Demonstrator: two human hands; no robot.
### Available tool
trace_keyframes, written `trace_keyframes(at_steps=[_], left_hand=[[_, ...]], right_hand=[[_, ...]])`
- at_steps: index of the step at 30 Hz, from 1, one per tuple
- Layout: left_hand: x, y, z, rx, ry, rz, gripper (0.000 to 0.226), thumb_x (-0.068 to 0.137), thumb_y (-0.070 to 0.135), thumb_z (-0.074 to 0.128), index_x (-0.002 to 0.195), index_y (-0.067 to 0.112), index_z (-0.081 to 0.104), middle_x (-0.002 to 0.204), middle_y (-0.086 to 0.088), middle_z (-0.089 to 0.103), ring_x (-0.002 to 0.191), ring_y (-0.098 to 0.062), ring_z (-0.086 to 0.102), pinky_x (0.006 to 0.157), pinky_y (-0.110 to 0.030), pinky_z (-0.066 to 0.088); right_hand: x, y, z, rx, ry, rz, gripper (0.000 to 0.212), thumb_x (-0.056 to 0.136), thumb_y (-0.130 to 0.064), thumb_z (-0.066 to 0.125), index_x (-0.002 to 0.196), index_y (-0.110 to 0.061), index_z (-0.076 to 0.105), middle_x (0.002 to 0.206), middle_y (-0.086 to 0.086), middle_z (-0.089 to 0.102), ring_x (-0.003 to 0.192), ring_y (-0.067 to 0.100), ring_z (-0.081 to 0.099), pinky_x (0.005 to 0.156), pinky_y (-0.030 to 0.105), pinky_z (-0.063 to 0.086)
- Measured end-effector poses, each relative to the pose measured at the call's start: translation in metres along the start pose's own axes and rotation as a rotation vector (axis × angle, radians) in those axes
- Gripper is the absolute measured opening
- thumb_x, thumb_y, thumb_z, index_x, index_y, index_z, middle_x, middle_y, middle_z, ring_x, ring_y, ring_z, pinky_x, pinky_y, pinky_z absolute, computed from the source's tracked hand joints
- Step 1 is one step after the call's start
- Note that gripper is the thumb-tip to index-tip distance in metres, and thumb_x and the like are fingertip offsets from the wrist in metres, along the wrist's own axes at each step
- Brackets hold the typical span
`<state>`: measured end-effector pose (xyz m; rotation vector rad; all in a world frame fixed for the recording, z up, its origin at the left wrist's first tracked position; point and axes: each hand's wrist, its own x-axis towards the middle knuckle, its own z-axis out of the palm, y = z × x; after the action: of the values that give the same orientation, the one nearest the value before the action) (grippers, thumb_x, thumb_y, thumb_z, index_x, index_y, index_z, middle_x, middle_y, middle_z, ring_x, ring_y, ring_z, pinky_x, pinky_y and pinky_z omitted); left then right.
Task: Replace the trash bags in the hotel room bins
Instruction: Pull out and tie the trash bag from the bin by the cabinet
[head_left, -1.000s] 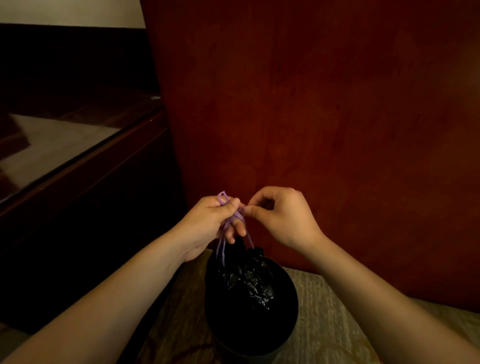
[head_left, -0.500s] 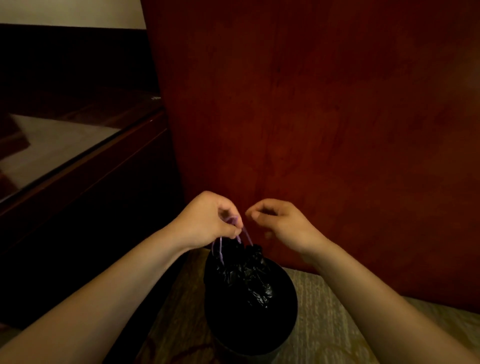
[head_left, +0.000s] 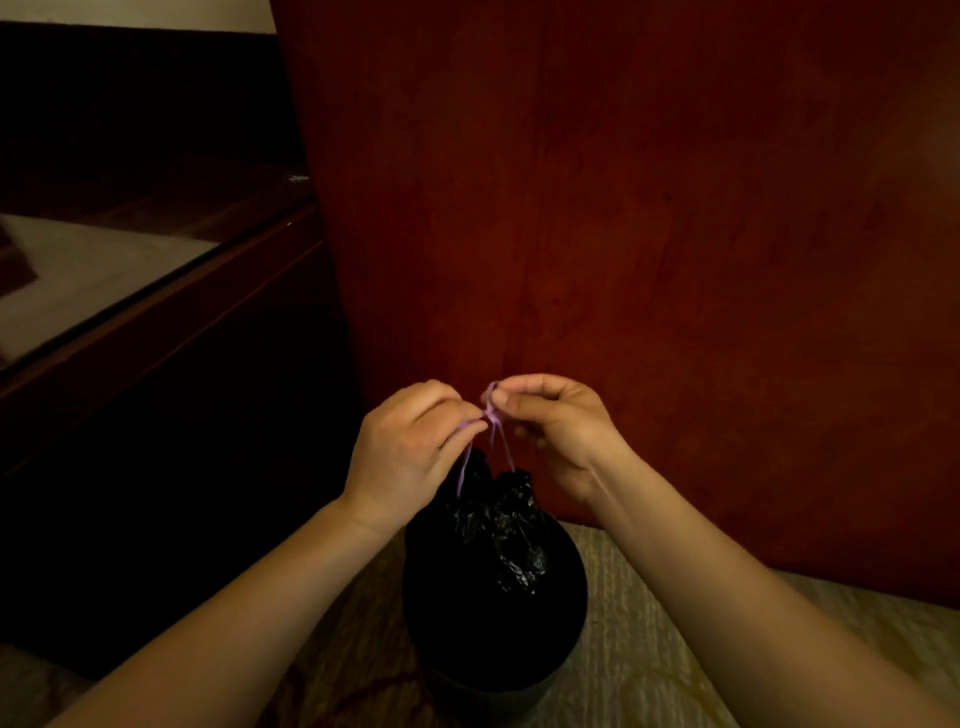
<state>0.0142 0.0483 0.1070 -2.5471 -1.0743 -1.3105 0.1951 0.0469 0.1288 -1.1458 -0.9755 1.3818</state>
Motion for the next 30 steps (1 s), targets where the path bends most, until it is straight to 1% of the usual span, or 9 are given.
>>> trace_keyframes(at_steps=[3,7,12,17,19,21,23,27,30], left_hand=[[-0.008,-0.003,-0.002,-0.091,0.039,-0.083,0.014,0.087,0.019,0.074,0.091,0.007,0.078,0.083,-0.002,0.069,0.073,-0.013,0.065,0.065,-0.03,0.054],[-0.034,-0.005,-0.001,-0.148,0.011,-0.095,0.014,0.087,0.018,0.072,0.091,0.006,0.077,0.08,-0.002,0.068,0.068,-0.013,0.063,0.057,-0.03,0.052],[-0.092,-0.031,-0.001,-0.018,-0.186,-0.049,0.021,0.093,0.026,0.061,0.088,0.011,0.075,0.08,0.003,0.064,0.07,-0.008,0.06,0.061,-0.017,0.046],[-0.131,-0.058,-0.002,0.075,-0.309,-0.125,0.027,0.093,0.032,0.053,0.083,0.016,0.073,0.078,0.006,0.061,0.068,-0.009,0.059,0.055,-0.025,0.05],[-0.137,-0.063,0.004,0.119,-0.355,-0.128,0.021,0.091,0.028,0.057,0.08,0.018,0.072,0.077,0.007,0.061,0.068,-0.011,0.06,0.054,-0.026,0.051],[-0.141,-0.069,0.008,0.152,-0.387,-0.139,0.008,0.083,0.014,0.074,0.077,0.019,0.071,0.074,0.007,0.061,0.065,-0.012,0.06,0.053,-0.027,0.051],[-0.145,-0.074,0.009,0.164,-0.407,-0.173,0.016,0.074,0.007,0.082,0.075,0.019,0.071,0.073,0.007,0.061,0.064,-0.011,0.06,0.052,-0.026,0.051],[-0.148,-0.074,0.009,0.147,-0.444,-0.271,0.011,0.084,0.014,0.075,0.078,0.022,0.069,0.076,0.01,0.058,0.067,-0.009,0.058,0.054,-0.024,0.048],[-0.146,-0.067,0.012,0.116,-0.453,-0.451,0.015,0.082,0.02,0.076,0.094,0.027,0.069,0.091,0.015,0.052,0.078,-0.003,0.053,0.063,-0.016,0.041]], right_hand=[[-0.002,0.0,-0.004,0.097,0.068,-0.054,0.013,0.08,0.001,0.075,0.086,-0.009,0.072,0.083,0.009,0.077,0.073,0.017,0.072,0.069,0.027,0.055],[0.002,0.0,-0.014,0.185,0.127,0.008,0.015,0.082,0.005,0.072,0.092,-0.006,0.072,0.081,0.011,0.077,0.07,0.016,0.073,0.07,0.029,0.06],[0.026,0.019,-0.061,0.16,0.352,0.083,0.012,0.087,0.009,0.066,0.094,0.0,0.069,0.067,0.01,0.075,0.058,0.014,0.072,0.061,0.026,0.061],[0.03,0.065,-0.107,0.038,0.515,0.207,0.014,0.086,0.013,0.065,0.098,0.009,0.068,0.074,0.017,0.071,0.053,0.015,0.07,0.052,0.025,0.06],[0.026,0.078,-0.112,0.043,0.552,0.228,0.012,0.085,0.014,0.065,0.095,0.008,0.068,0.076,0.018,0.07,0.054,0.016,0.07,0.05,0.022,0.057],[0.023,0.087,-0.116,0.039,0.615,0.255,0.01,0.085,0.013,0.066,0.093,0.006,0.069,0.078,0.018,0.07,0.059,0.02,0.068,0.047,0.02,0.056],[0.019,0.098,-0.12,0.03,0.664,0.284,0.009,0.086,0.012,0.067,0.092,0.006,0.07,0.08,0.019,0.07,0.063,0.023,0.067,0.048,0.021,0.057],[0.005,0.115,-0.119,-0.019,0.637,0.293,0.011,0.088,0.012,0.064,0.085,0.002,0.068,0.086,0.018,0.067,0.067,0.023,0.063,0.053,0.024,0.059],[0.002,0.126,-0.121,-0.325,0.471,0.255,0.008,0.091,-0.001,0.067,0.086,-0.007,0.07,0.101,0.017,0.069,0.08,0.023,0.063,0.07,0.035,0.055]])
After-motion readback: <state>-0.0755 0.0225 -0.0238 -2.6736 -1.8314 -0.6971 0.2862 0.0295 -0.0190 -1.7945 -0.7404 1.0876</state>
